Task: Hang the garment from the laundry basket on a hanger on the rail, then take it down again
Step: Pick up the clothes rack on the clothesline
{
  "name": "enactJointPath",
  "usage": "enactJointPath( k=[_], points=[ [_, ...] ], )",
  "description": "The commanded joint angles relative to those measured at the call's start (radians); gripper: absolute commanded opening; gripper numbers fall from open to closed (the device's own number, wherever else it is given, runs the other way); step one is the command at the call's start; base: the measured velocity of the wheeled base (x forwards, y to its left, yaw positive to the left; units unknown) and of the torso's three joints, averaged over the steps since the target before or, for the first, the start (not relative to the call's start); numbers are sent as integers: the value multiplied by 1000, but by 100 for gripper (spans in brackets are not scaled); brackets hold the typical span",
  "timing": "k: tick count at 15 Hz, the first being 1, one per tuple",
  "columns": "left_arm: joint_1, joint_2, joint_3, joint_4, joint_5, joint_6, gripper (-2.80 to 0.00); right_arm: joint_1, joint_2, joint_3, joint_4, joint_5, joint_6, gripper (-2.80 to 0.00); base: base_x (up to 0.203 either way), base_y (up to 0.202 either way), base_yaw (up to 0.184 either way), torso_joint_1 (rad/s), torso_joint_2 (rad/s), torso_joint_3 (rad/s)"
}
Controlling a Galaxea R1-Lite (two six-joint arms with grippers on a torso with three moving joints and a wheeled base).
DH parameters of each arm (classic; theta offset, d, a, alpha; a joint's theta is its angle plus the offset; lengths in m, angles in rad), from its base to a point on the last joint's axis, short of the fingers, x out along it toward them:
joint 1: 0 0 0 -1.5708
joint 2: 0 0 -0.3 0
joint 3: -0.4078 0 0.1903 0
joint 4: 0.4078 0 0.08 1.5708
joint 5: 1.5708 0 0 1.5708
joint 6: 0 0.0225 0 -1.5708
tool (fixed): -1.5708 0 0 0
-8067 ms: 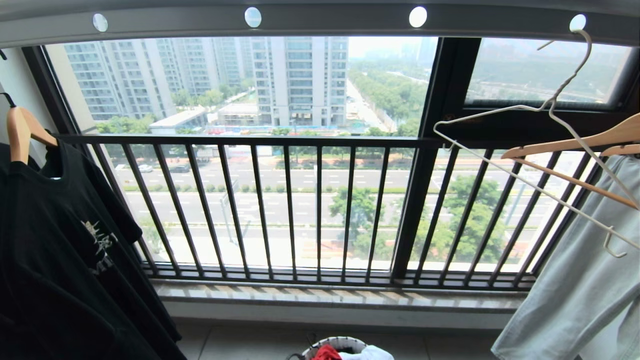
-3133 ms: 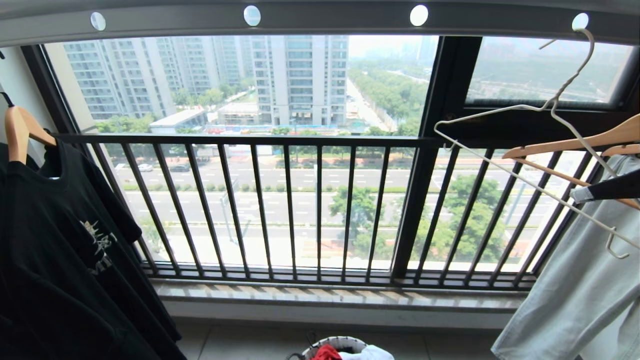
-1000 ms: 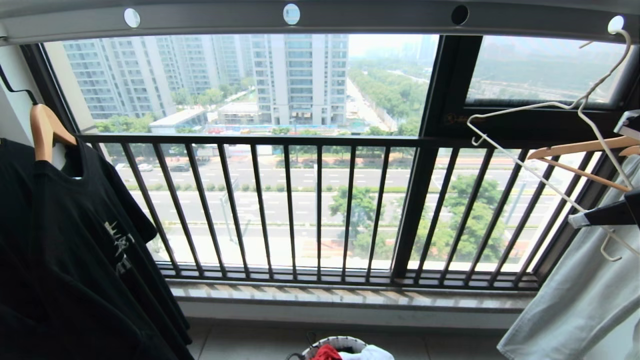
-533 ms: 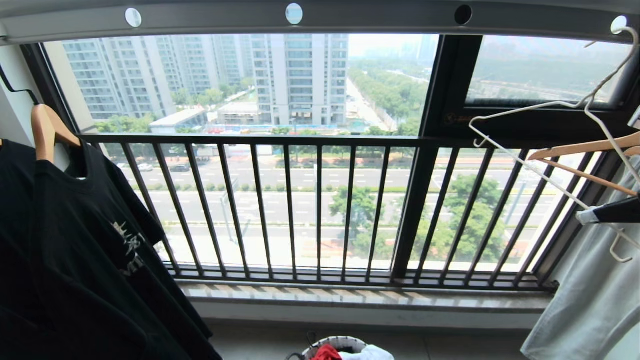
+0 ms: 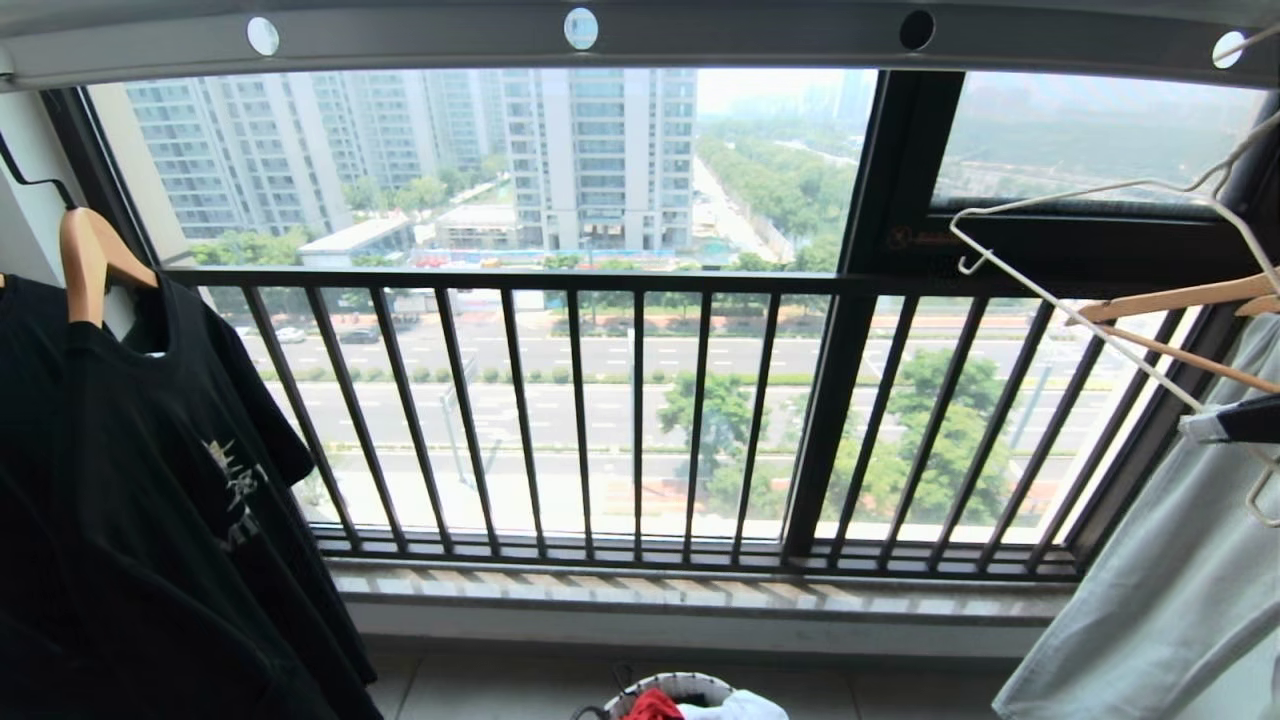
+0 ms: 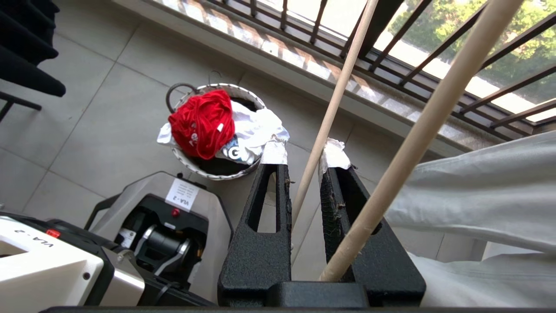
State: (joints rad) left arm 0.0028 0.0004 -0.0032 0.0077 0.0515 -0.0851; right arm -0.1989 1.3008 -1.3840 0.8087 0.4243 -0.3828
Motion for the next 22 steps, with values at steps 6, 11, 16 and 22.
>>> enactJointPath(
  k=[6,11,16,22],
  points=[
    [0,1,0,0,1,-1,-280,18,-119,30,6,13,-4,-280,0,0,0,0,0,0],
    [0,1,0,0,1,-1,-280,39,-245,146,6,100,-23,-280,0,0,0,0,0,0],
    [0,1,0,0,1,-1,-280,39,-287,281,3,278,-68,-280,0,0,0,0,0,0],
    [0,1,0,0,1,-1,-280,88,-159,357,-77,404,-82,-280,0,0,0,0,0,0]
  ],
)
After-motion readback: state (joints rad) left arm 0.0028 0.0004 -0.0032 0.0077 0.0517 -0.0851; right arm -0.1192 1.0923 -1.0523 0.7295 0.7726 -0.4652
